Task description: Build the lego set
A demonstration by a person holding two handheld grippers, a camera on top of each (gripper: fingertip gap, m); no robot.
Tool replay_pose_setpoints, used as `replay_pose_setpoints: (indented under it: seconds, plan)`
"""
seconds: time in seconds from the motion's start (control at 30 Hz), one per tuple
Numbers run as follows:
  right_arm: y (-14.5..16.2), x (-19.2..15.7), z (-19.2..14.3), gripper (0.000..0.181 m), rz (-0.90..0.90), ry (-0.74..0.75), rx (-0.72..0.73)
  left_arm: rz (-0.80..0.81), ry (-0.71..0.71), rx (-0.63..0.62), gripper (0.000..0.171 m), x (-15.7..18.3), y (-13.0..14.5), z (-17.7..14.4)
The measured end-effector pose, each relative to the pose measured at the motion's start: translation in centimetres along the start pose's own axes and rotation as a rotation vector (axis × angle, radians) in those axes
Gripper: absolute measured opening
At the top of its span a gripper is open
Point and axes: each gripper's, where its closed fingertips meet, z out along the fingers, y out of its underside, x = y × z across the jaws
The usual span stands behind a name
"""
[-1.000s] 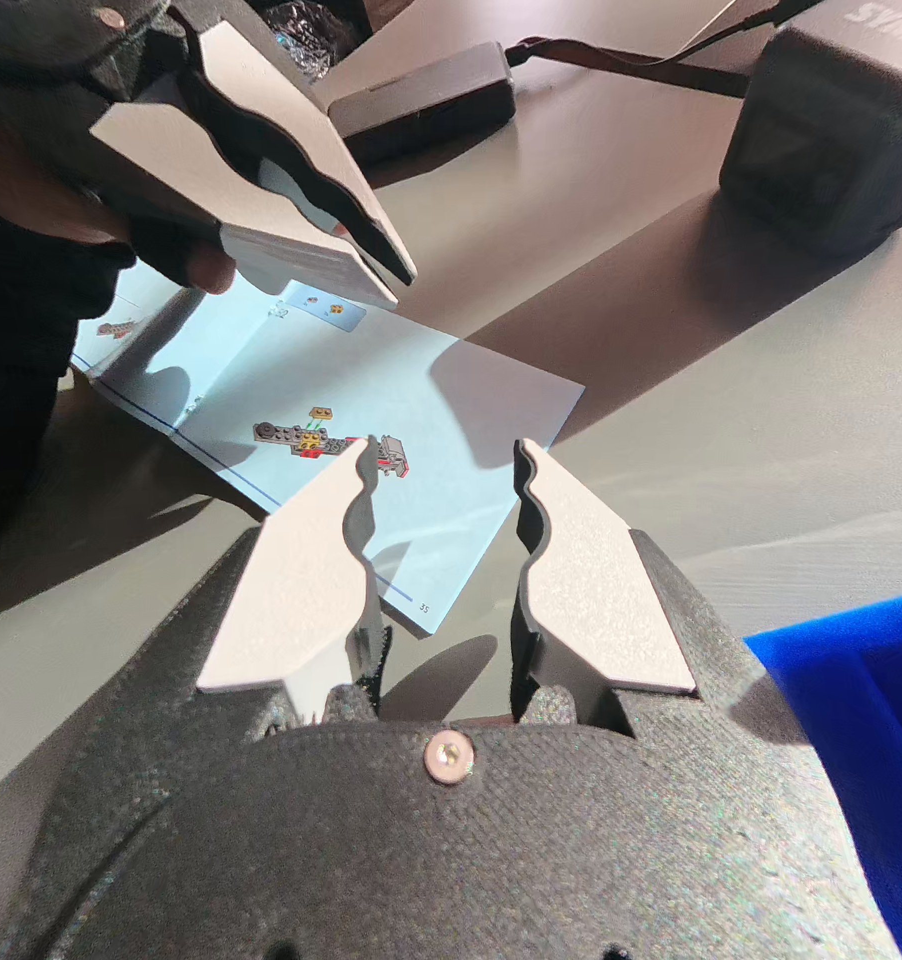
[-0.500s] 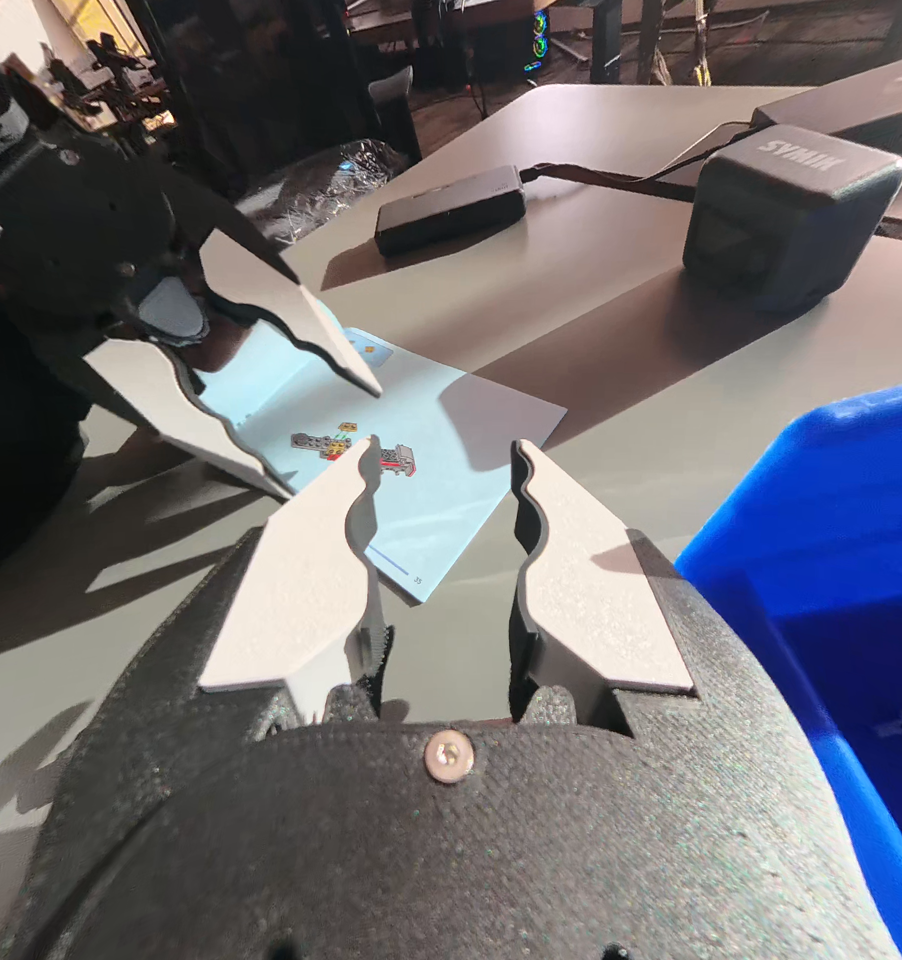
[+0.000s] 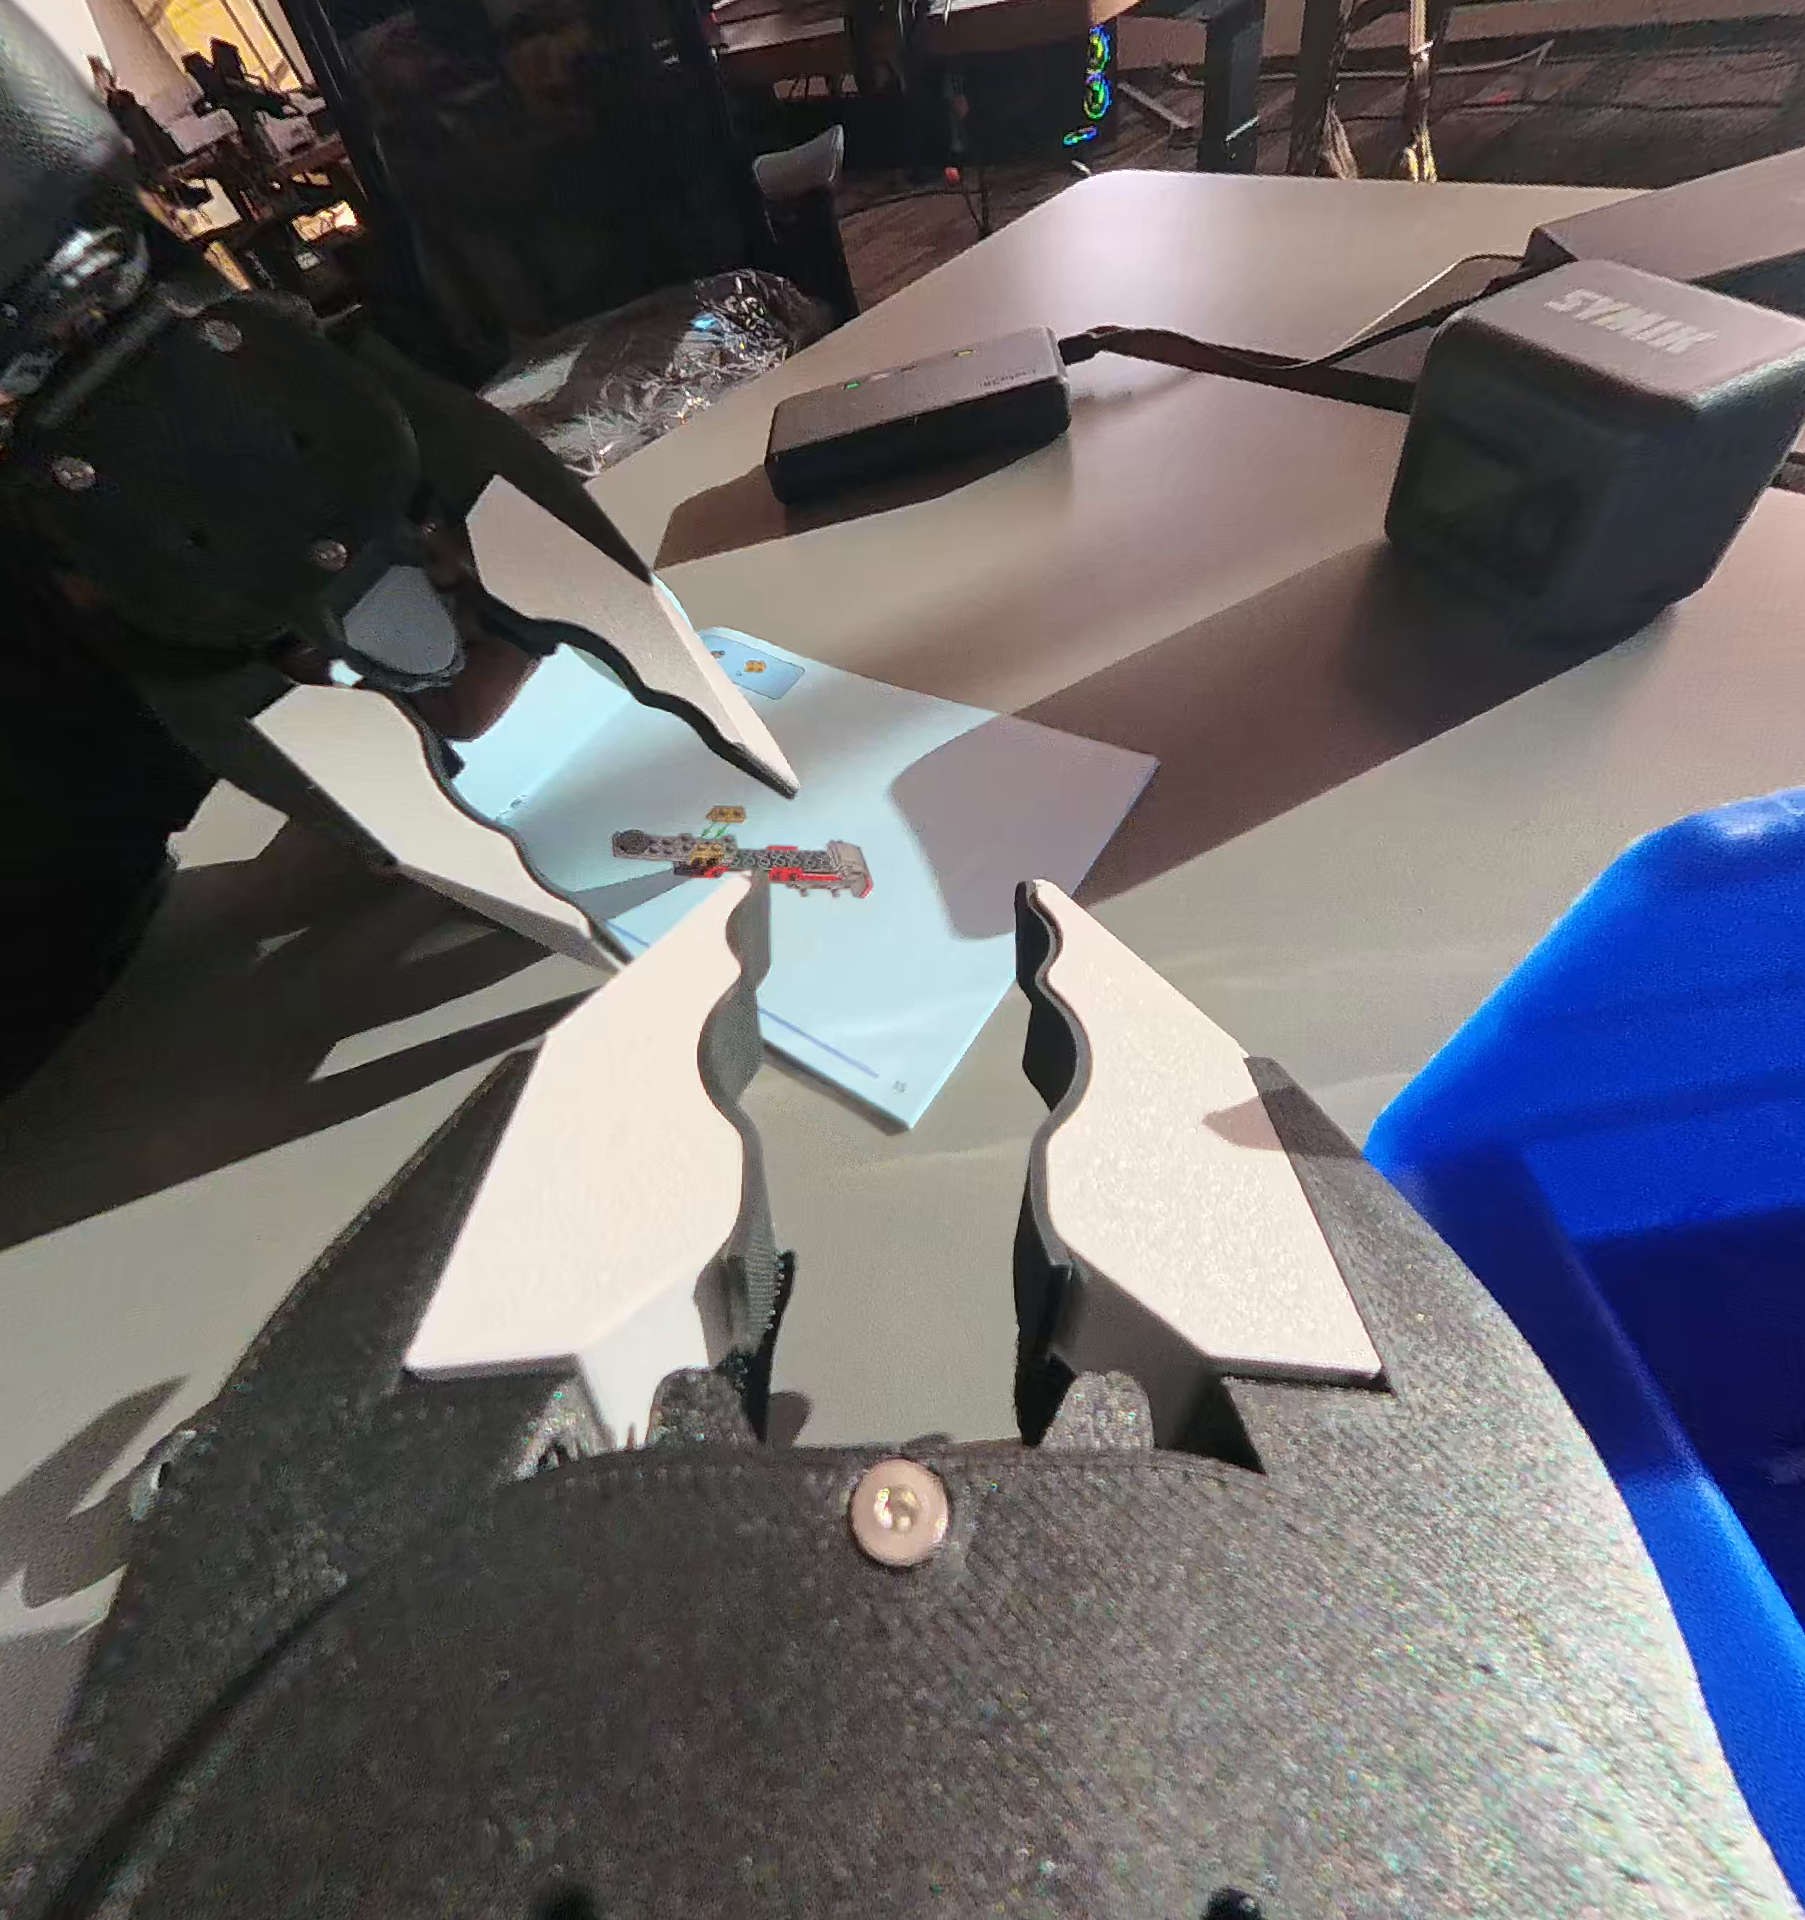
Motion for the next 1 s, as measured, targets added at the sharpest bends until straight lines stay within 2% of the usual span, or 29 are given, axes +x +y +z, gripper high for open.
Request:
replay_pose_setpoints:
  seconds: [0.4,0.63,0.77,1.0]
  plan:
    - [0.5,0.1,-0.1,0.047,0.024,-0.016,-0.04,-0.067,0.014,0.062,0.059,-0.5,-0.3,-1.0]
    - [2.6,0.3,0.2,0.048,-0.121,0.049,-0.18,-0.087,0.015,0.083,0.058,-0.8,-0.3,-1.4]
    - [3.5,-0.4,0.6,0.048,-0.199,0.039,-0.237,-0.096,0.014,0.093,0.057,-0.9,-0.3,-1.8]
    - [3.5,-0.7,1.2,0.047,-0.235,0.023,-0.254,-0.109,0.016,0.113,0.056,-1.1,-0.4,-2.1]
